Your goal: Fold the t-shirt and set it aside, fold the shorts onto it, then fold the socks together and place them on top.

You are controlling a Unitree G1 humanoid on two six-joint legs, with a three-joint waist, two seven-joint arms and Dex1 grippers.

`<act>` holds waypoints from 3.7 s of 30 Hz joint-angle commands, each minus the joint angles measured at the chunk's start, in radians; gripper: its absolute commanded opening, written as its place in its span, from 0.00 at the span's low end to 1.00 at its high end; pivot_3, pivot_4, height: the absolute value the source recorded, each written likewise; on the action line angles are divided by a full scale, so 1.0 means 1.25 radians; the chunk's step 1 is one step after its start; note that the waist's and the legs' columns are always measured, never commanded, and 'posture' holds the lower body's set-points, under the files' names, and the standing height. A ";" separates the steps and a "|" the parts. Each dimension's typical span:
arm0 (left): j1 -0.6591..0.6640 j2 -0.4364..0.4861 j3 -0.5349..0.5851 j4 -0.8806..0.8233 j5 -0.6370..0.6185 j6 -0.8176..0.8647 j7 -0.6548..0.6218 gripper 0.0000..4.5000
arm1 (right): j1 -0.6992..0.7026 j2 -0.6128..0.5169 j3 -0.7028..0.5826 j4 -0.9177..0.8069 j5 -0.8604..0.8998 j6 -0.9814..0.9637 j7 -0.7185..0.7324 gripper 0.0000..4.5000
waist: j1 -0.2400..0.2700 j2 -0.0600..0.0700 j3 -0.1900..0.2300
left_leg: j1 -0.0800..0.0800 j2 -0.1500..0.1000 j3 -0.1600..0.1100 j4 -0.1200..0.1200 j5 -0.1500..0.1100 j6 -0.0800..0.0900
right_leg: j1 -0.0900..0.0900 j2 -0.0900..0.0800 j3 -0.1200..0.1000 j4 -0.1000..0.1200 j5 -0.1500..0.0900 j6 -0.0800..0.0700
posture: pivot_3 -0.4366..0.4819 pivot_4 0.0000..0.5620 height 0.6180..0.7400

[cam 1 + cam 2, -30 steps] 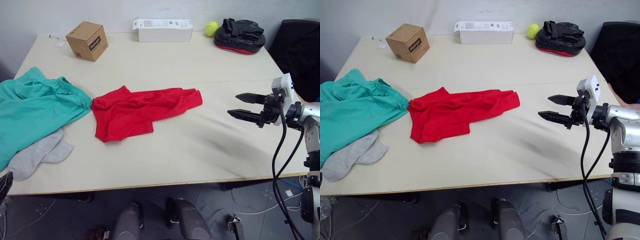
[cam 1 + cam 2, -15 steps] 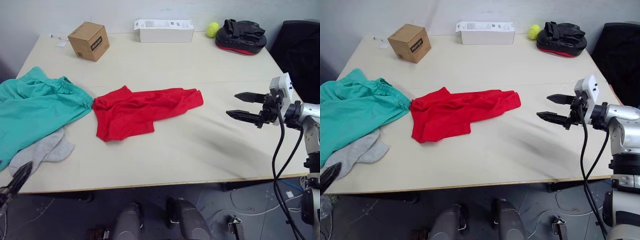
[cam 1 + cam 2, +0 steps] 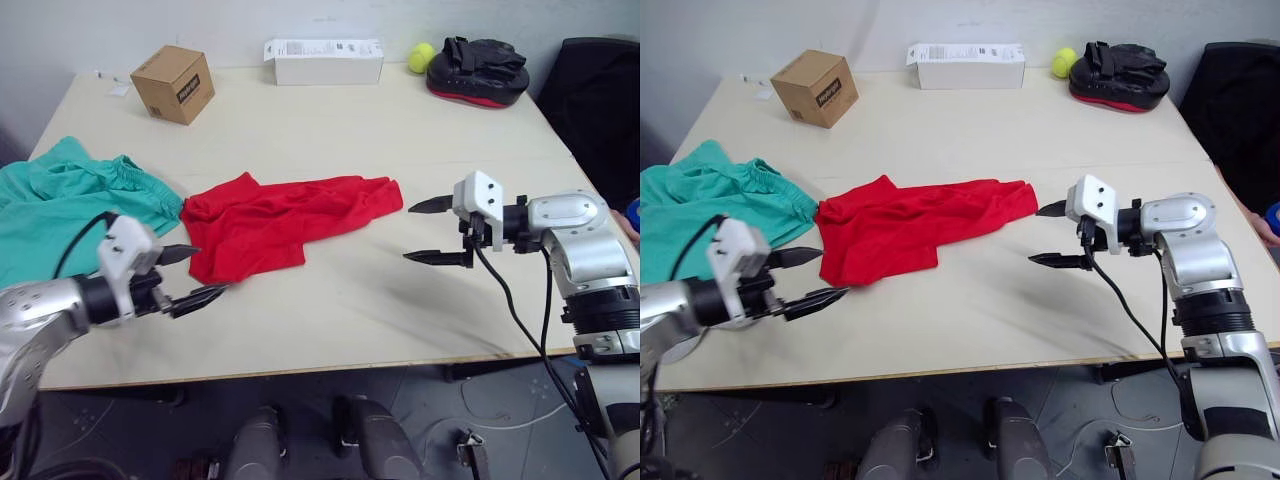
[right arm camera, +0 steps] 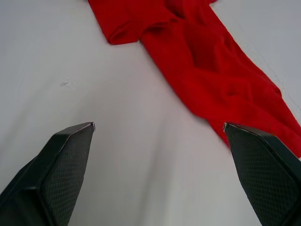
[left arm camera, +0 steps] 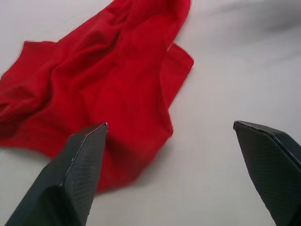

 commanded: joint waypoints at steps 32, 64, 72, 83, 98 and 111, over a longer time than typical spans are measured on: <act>-0.449 -0.237 -0.340 0.443 0.315 -0.033 -0.159 0.44 | 0.078 0.014 -0.046 -0.154 0.044 0.050 -0.085 1.00 | 0.000 -0.001 0.000 | 0.009 0.002 0.005 0.001 0.006 -0.009 | 0.000 0.005 0.008 0.012 -0.001 -0.001 | 0.48 0.27 1.00; 0.015 0.146 -0.226 0.055 0.248 -0.099 -0.479 0.01 | -0.156 0.086 0.092 0.234 -0.165 -0.258 -0.032 1.00 | -0.022 -0.001 0.001 | 0.009 0.003 0.005 -0.003 0.005 -0.010 | -0.002 0.005 0.009 0.013 -0.005 -0.006 | 0.48 0.27 1.00; 0.147 0.220 -0.180 0.056 0.272 -0.182 -0.512 0.01 | -0.217 0.124 0.087 0.299 -0.154 -0.210 0.011 1.00 | -0.025 -0.001 0.001 | 0.009 0.003 0.005 -0.003 0.005 -0.009 | -0.004 0.005 0.010 0.014 -0.007 -0.008 | 0.48 0.27 1.00; 0.179 0.202 -0.156 0.056 0.277 -0.206 -0.475 0.01 | -0.328 0.178 0.074 0.481 -0.169 0.045 -0.032 1.00 | -0.025 -0.001 0.001 | 0.008 0.003 0.006 -0.003 0.004 -0.010 | -0.007 0.004 0.009 0.017 -0.008 -0.011 | 0.48 0.27 1.00; 0.183 0.187 -0.141 0.039 0.254 -0.185 -0.456 0.00 | -0.324 0.211 0.059 0.514 -0.158 0.060 -0.023 0.07 | -0.026 -0.001 0.001 | 0.007 0.004 0.006 -0.003 0.004 -0.011 | -0.009 0.005 0.009 0.019 -0.008 -0.011 | 0.48 0.27 1.00; 0.243 0.204 -0.092 0.035 0.223 -0.178 -0.480 0.00 | -0.153 0.118 0.018 0.254 -0.063 -0.043 0.136 0.01 | -0.024 -0.001 0.001 | 0.007 0.004 0.006 -0.004 0.004 -0.011 | -0.009 0.005 0.009 0.018 -0.008 -0.011 | 0.48 0.27 1.00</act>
